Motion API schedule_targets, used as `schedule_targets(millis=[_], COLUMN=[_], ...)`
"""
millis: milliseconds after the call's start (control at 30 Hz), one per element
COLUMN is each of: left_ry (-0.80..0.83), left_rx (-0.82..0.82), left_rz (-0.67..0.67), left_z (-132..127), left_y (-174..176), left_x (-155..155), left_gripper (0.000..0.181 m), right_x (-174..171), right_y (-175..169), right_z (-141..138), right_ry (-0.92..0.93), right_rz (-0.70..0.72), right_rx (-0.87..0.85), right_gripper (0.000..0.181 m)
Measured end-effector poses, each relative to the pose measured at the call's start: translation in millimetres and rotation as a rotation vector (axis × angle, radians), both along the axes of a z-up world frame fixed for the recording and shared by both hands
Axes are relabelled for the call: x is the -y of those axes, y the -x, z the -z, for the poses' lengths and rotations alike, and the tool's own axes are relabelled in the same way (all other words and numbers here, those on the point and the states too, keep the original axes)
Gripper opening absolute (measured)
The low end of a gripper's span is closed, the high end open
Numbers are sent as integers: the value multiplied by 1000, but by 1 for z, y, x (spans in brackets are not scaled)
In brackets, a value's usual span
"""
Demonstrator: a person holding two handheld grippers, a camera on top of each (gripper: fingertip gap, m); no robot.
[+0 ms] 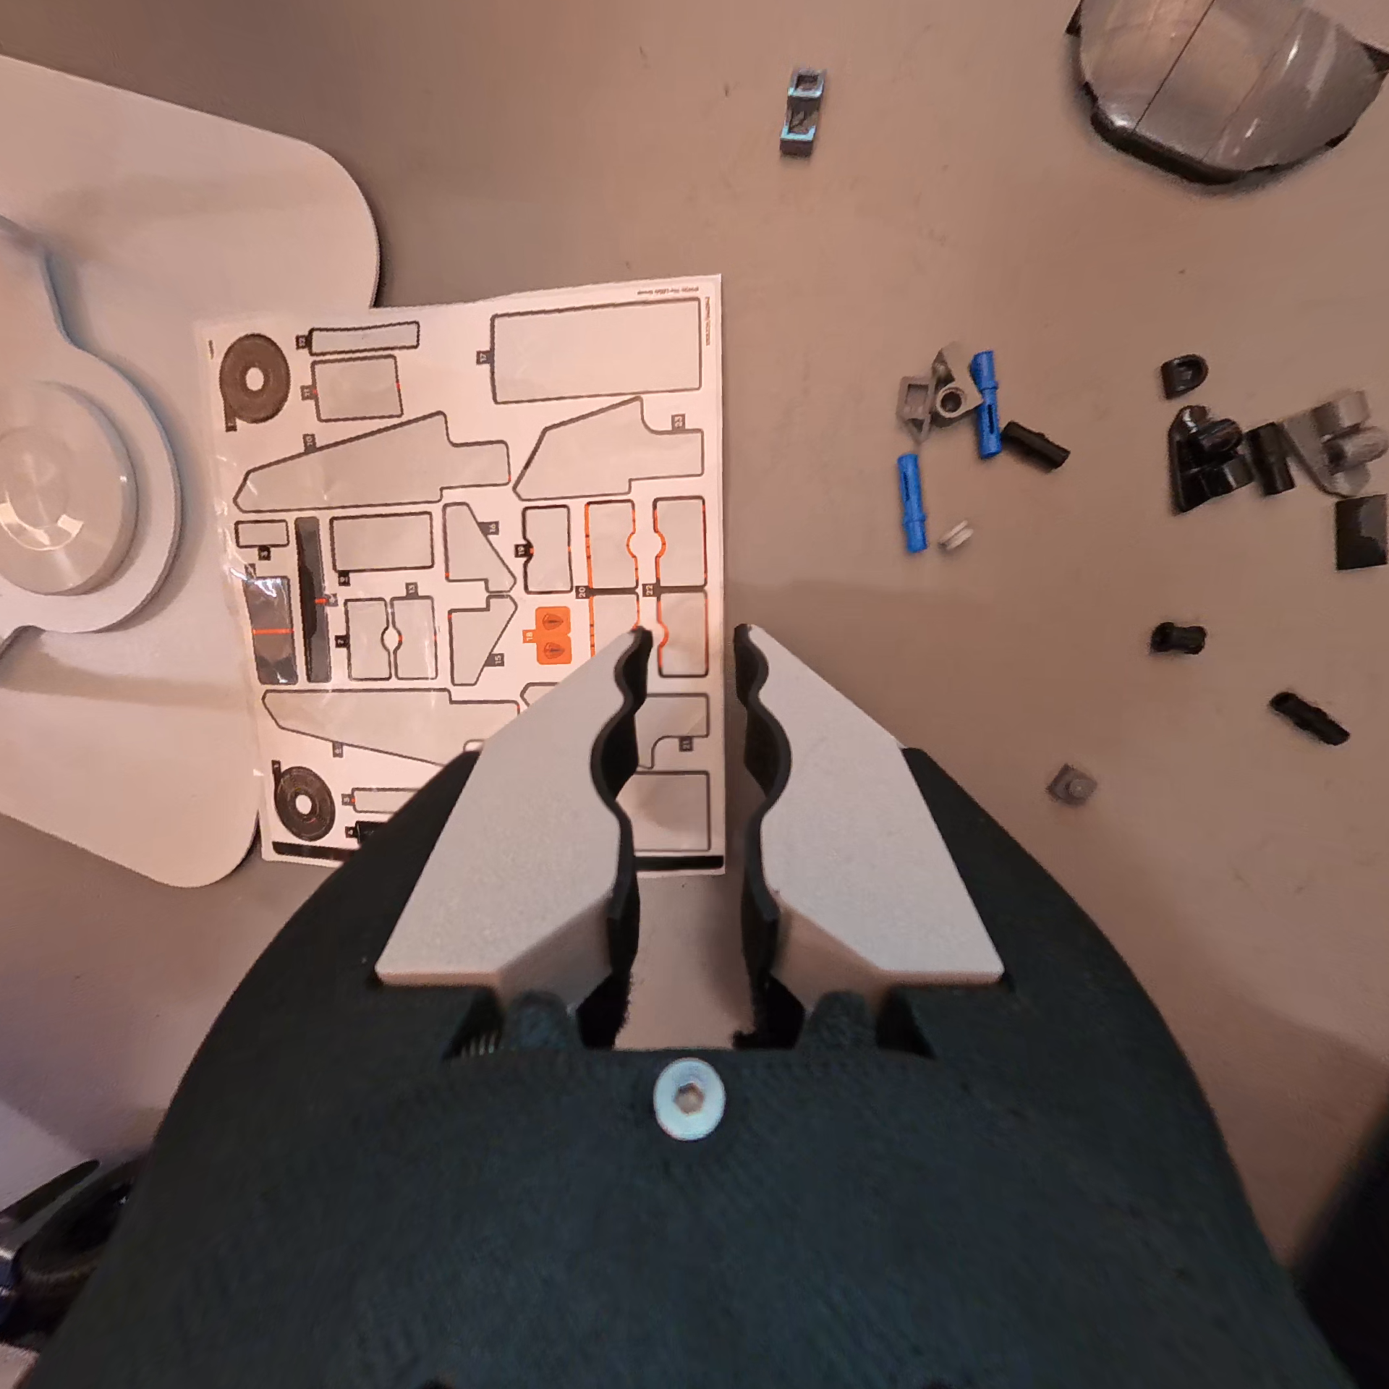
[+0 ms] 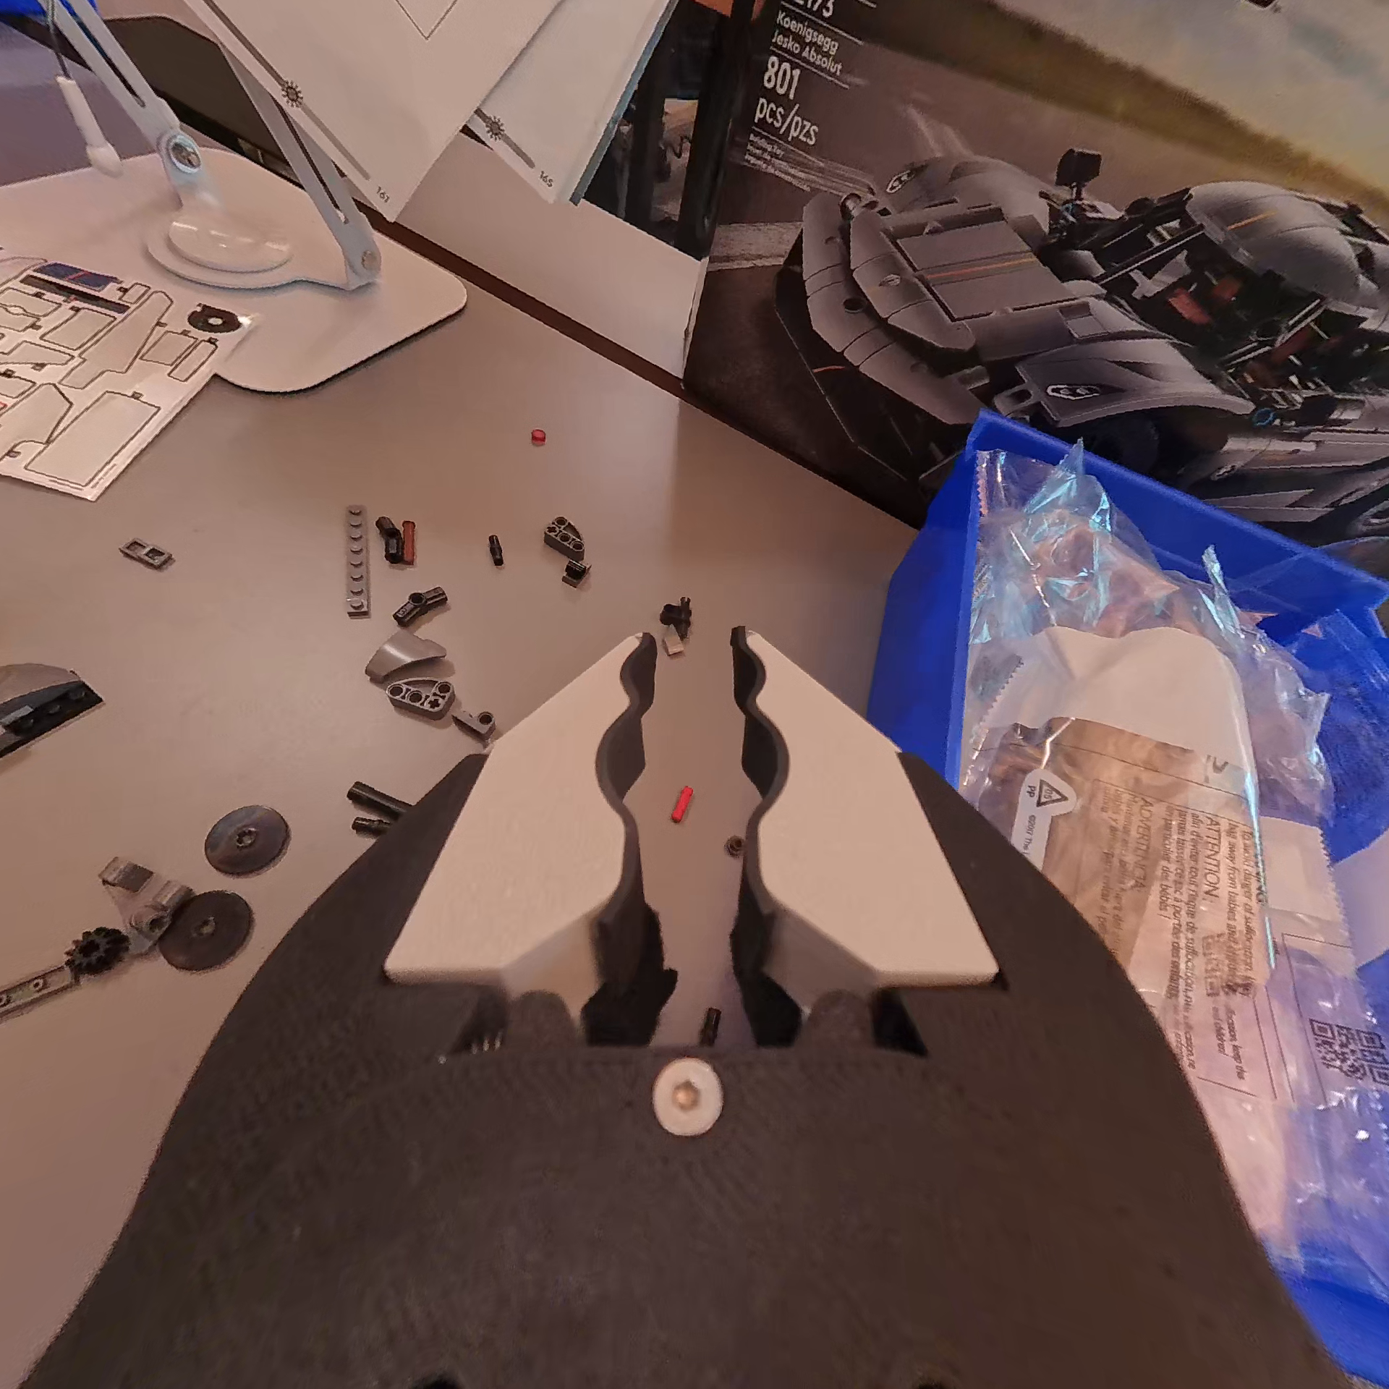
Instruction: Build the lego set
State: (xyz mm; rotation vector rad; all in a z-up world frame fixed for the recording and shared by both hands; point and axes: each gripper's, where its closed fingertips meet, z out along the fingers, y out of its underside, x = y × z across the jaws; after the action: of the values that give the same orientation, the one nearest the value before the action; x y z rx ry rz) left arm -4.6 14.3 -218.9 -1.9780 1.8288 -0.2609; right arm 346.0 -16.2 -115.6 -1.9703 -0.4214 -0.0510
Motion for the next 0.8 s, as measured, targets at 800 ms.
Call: schedule_targets(millis=[800], left_ry=[266], left_rx=[106], left_rz=[460], left_z=[-15], left_y=[-43], left_x=[117], left_gripper=[22], right_x=[-1], right_y=[9], right_z=[6], right_ry=[19], right_rz=[-36], right_rx=[25], right_gripper=[18])
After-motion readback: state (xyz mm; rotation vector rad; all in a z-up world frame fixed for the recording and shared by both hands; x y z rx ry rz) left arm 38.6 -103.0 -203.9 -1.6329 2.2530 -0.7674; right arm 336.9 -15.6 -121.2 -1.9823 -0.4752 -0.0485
